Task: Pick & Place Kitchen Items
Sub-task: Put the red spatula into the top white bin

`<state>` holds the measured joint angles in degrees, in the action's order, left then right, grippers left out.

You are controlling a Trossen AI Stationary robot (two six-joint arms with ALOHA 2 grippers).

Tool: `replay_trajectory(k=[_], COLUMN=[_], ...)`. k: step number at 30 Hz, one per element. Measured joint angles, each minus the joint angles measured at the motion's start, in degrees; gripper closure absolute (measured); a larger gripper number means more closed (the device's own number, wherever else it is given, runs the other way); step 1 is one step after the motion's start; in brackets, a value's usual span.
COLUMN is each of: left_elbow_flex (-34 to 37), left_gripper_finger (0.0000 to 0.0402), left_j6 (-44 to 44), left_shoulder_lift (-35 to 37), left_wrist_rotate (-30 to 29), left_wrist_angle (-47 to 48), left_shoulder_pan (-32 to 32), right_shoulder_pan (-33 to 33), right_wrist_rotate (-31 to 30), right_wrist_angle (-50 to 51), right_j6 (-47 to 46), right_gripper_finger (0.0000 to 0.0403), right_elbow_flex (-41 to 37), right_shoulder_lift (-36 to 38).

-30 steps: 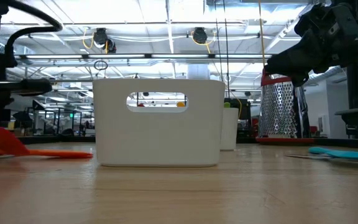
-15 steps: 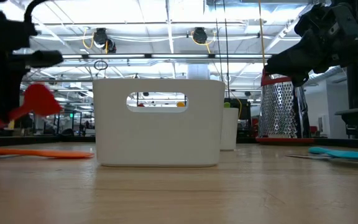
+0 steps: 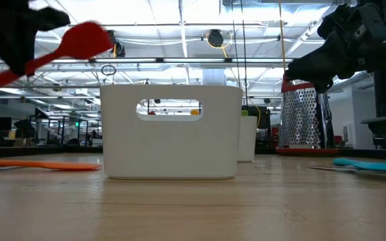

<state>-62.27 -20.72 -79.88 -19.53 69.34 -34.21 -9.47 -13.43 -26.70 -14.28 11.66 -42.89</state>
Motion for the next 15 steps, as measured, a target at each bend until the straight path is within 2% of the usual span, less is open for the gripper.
replay_trajectory(k=[4, 7, 11, 15], left_elbow_flex=[-4.83, -7.59, -9.32, -9.32], left_gripper_finger=[0.0395, 0.0388, 0.0395, 0.0391], left_j6=[-6.59, -8.47, -8.98, -13.68], left_shoulder_lift=[0.02, 0.02, 0.07, 0.07], left_wrist_rotate=[-0.07, -0.04, 0.75, 4.38], left_wrist_angle=[-3.00, -8.83, -22.13, -35.30], left_shoulder_pan=[1.86, 3.78, 6.61, 10.68], right_shoulder_pan=[0.00, 0.00, 0.00, 0.00], right_wrist_rotate=[0.00, -0.01, -0.02, -0.02], right_wrist_angle=[0.02, 0.02, 0.02, 0.00], right_j6=[0.00, 0.01, 0.00, 0.02], right_gripper_finger=[0.0310, 0.0310, 0.0310, 0.0310], right_elbow_flex=[0.00, 0.00, 0.00, 0.00], right_shoulder_lift=[0.01, -0.01, 0.01, 0.01])
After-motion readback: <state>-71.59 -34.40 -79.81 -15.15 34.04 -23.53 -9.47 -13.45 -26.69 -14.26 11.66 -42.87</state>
